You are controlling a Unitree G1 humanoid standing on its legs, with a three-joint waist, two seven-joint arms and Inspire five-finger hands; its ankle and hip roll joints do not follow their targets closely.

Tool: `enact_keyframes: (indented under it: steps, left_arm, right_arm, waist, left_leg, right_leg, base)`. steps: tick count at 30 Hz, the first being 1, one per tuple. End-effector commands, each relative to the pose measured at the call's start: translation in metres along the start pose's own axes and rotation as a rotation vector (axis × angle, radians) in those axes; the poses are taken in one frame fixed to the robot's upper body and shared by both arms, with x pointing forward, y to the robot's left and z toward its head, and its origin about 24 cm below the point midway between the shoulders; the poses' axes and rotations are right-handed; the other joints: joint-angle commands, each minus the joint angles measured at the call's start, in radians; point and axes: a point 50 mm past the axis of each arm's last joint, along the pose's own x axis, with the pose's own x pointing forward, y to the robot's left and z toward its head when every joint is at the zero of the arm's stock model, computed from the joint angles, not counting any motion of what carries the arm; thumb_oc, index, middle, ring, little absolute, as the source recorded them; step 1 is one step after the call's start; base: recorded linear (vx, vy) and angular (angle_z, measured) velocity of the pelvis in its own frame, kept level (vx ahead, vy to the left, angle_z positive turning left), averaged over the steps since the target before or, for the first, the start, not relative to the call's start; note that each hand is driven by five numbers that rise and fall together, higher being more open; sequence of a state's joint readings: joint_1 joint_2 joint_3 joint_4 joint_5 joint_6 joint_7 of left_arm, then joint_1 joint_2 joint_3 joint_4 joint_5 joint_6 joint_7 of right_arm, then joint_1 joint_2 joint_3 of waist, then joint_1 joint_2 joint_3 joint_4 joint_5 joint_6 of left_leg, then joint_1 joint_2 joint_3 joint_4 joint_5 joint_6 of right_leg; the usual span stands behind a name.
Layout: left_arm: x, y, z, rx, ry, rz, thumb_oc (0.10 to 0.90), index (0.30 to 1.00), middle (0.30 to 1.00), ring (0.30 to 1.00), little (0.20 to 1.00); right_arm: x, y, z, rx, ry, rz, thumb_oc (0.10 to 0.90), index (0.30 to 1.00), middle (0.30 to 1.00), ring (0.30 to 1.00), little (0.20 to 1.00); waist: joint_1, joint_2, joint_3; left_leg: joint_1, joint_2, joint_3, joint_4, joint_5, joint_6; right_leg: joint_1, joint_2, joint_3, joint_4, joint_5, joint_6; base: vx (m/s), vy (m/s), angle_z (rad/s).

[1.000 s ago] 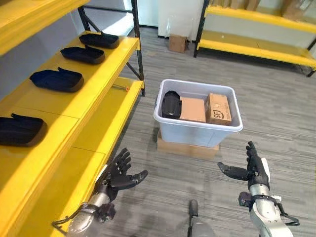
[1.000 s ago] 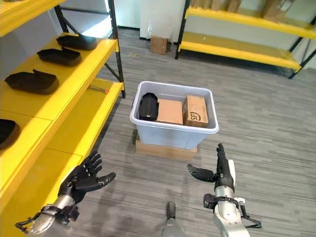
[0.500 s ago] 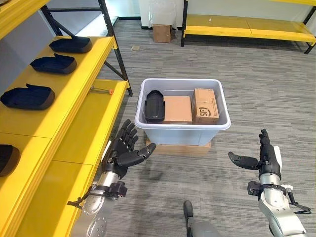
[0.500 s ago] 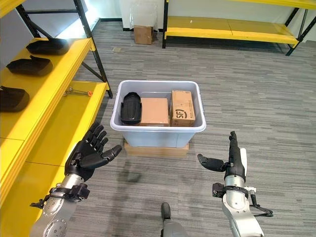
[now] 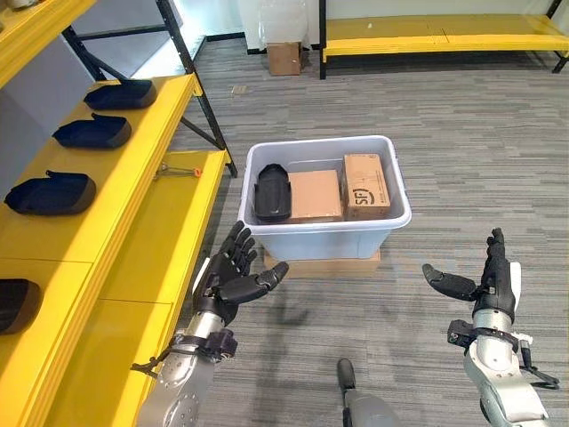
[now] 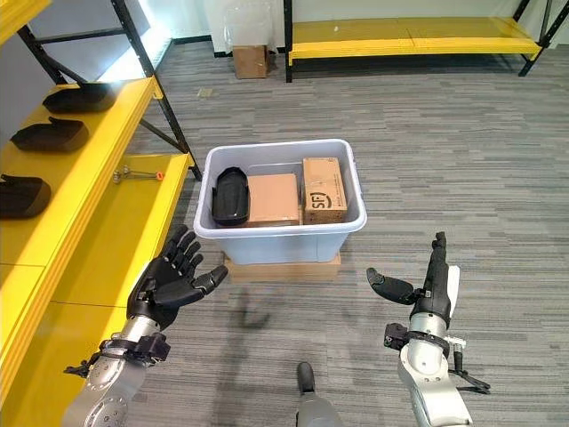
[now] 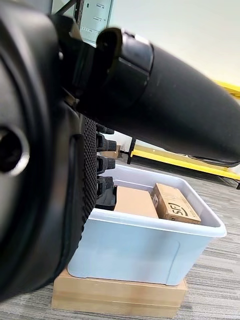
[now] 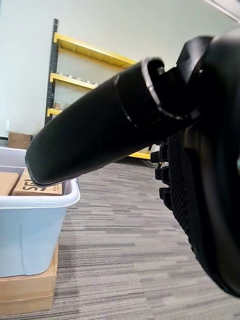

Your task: Move parts from the plastic box to the shelf.

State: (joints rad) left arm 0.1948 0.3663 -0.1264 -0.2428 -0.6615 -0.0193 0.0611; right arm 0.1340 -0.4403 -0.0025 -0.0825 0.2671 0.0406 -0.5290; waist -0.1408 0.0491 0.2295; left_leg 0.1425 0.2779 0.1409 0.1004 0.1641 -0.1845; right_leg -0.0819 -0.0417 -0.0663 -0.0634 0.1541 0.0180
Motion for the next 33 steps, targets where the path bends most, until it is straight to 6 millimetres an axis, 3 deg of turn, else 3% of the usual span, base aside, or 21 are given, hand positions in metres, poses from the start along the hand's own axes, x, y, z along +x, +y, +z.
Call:
enact_keyframes:
  steps: [1,3,4,7,9,10,12,13,15,18,23,33]
  left_arm:
    - [0.012,-0.01,0.037,-0.005,-0.207,-0.061,0.9,1.0,1.0,1.0,1.0]
    - [0.014,-0.013,0.038,-0.001,-0.21,-0.078,0.9,1.0,1.0,1.0,1.0]
    - [0.014,-0.013,0.035,0.003,-0.198,-0.074,0.9,1.0,1.0,1.0,1.0]
    - [0.012,-0.009,0.034,-0.003,-0.169,-0.057,0.9,1.0,1.0,1.0,1.0]
    - [0.012,-0.008,0.034,-0.018,-0.157,-0.057,0.9,1.0,1.0,1.0,1.0]
    - [0.011,-0.007,0.035,-0.02,-0.153,-0.054,0.9,1.0,1.0,1.0,1.0]
    - [0.005,-0.002,0.03,-0.027,-0.143,-0.034,0.9,1.0,1.0,1.0,1.0]
    - [0.002,0.001,0.028,-0.029,-0.141,-0.013,0.9,1.0,1.0,1.0,1.0]
    - [-0.002,0.005,0.026,-0.036,-0.144,0.01,0.9,1.0,1.0,1.0,1.0]
    - [-0.004,0.007,0.024,-0.038,-0.143,0.005,0.9,1.0,1.0,1.0,1.0]
    - [-0.002,0.006,0.03,-0.017,-0.154,-0.05,0.9,1.0,1.0,1.0,1.0]
    - [0.003,0.006,0.038,0.04,-0.182,-0.079,0.9,1.0,1.0,1.0,1.0]
  right_arm:
    - [0.002,0.003,0.058,0.131,-0.299,0.023,0.9,1.0,1.0,1.0,1.0]
    - [0.0,0.006,0.058,0.134,-0.297,0.04,0.9,1.0,1.0,1.0,1.0]
    - [-0.001,0.007,0.056,0.118,-0.297,0.046,0.9,1.0,1.0,1.0,1.0]
    - [-0.001,0.008,0.056,0.079,-0.322,0.024,0.9,1.0,1.0,1.0,1.0]
    - [0.0,0.009,0.057,0.089,-0.318,0.019,0.9,1.0,1.0,1.0,1.0]
    - [0.0,0.008,0.057,0.092,-0.32,0.013,0.9,1.0,1.0,1.0,1.0]
    - [-0.002,0.006,0.054,0.094,-0.313,0.025,0.9,1.0,1.0,1.0,1.0]
    - [-0.003,0.007,0.052,0.09,-0.313,0.045,0.9,1.0,1.0,1.0,1.0]
    - [-0.004,0.008,0.052,0.087,-0.311,0.08,0.9,1.0,1.0,1.0,1.0]
    - [-0.006,0.002,0.049,0.089,-0.298,0.091,0.9,1.0,1.0,1.0,1.0]
    - [-0.008,0.006,0.045,0.092,-0.276,0.082,0.9,1.0,1.0,1.0,1.0]
    - [-0.006,0.01,0.043,0.102,-0.251,0.051,0.9,1.0,1.0,1.0,1.0]
  waist:
    - [-0.034,-0.056,-0.085]
    - [-0.039,-0.065,-0.084]
    - [-0.029,-0.067,-0.079]
    - [0.014,-0.08,-0.057]
    - [0.028,-0.083,-0.045]
    - [0.047,-0.079,-0.032]
    - [0.078,-0.08,-0.013]
    - [0.088,-0.081,-0.009]
    - [0.098,-0.082,-0.008]
    - [0.088,-0.076,-0.008]
    - [0.092,-0.074,-0.042]
    - [0.085,-0.084,-0.087]
  left_leg:
    - [-0.038,-0.006,0.08,0.054,0.057,0.051]
    - [-0.05,-0.031,0.08,0.125,0.018,0.065]
    - [-0.076,-0.088,0.044,0.15,-0.037,0.095]
    - [-0.187,-0.211,0.021,0.103,-0.122,0.158]
    - [-0.221,-0.222,0.038,0.069,-0.113,0.156]
    - [-0.28,-0.221,0.058,-0.018,-0.07,0.142]
    - [-0.344,-0.206,0.019,-0.102,0.007,0.118]
    - [-0.36,-0.205,-0.014,-0.12,0.016,0.115]
    - [-0.347,-0.208,-0.04,-0.147,0.013,0.119]
    - [-0.298,-0.194,-0.005,-0.169,0.002,0.121]
    - [-0.184,-0.244,-0.001,-0.188,-0.064,0.151]
    - [-0.111,-0.278,-0.001,-0.188,-0.139,0.212]
  right_leg:
    - [0.073,-0.007,-0.008,0.038,-0.111,-0.007]
    - [0.072,-0.001,-0.002,0.051,-0.117,-0.016]
    - [0.077,0.008,0.021,0.058,-0.121,-0.012]
    - [0.106,0.025,0.066,0.047,-0.124,0.0]
    - [0.127,0.027,0.065,0.037,-0.128,0.004]
    - [0.159,0.035,0.059,0.022,-0.136,0.01]
    - [0.206,0.044,0.073,0.005,-0.141,0.011]
    - [0.215,0.044,0.085,0.005,-0.144,0.013]
    - [0.218,0.041,0.091,0.009,-0.153,0.015]
    - [0.206,0.037,0.059,0.021,-0.162,0.012]
    - [0.202,0.017,-0.002,0.025,-0.156,0.029]
    - [0.158,-0.006,-0.015,0.154,-0.181,0.064]
  base:
    - [0.06,-0.18,0.18]
    - [0.1,-0.193,0.3]
    - [0.12,-0.142,0.41]
    - [0.11,-0.081,-0.02]
    - [0.07,-0.002,-0.03]
    - [0.14,0.036,0.04]
    - [0.24,0.066,0.01]
    - [0.24,0.097,-0.35]
    - [0.18,0.104,-0.71]
    - [0.18,0.168,-0.94]
    - [0.22,0.228,0.16]
    - [0.11,0.167,0.05]
